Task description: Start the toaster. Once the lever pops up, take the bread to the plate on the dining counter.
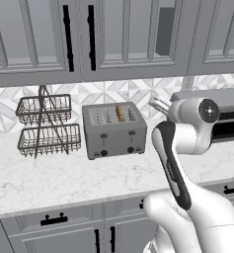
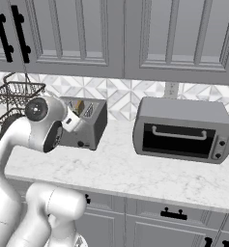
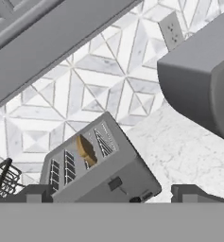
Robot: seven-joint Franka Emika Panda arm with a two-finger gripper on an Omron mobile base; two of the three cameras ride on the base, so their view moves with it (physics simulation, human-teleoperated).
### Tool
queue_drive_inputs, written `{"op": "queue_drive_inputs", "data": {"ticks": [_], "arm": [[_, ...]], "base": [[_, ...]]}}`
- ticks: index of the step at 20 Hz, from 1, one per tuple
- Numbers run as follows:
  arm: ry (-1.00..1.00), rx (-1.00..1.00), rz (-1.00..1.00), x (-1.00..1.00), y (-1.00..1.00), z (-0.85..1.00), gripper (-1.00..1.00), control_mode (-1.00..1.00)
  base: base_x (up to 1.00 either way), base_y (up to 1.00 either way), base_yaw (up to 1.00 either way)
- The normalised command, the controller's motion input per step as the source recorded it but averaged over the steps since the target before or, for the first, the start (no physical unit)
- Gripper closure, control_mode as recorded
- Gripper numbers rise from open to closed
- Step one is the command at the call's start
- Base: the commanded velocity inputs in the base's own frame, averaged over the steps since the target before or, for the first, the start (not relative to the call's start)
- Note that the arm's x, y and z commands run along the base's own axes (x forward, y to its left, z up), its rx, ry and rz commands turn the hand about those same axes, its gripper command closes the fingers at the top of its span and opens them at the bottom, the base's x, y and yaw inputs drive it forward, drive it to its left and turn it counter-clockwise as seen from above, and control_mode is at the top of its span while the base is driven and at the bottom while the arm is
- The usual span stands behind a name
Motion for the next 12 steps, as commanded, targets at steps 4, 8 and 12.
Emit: {"op": "queue_drive_inputs", "data": {"ticks": [4,8,12], "arm": [[0.22,-0.41,0.08,0.0,0.75,0.51,-1.0,-1.0],[0.39,-0.42,0.2,0.0,0.39,0.03,-1.0,-1.0],[0.02,0.01,0.06,0.0,-0.08,-0.08,-1.0,-1.0]], "base": [[0.0,0.0,0.0],[0.0,0.0,0.0],[0.0,0.0,0.0]]}}
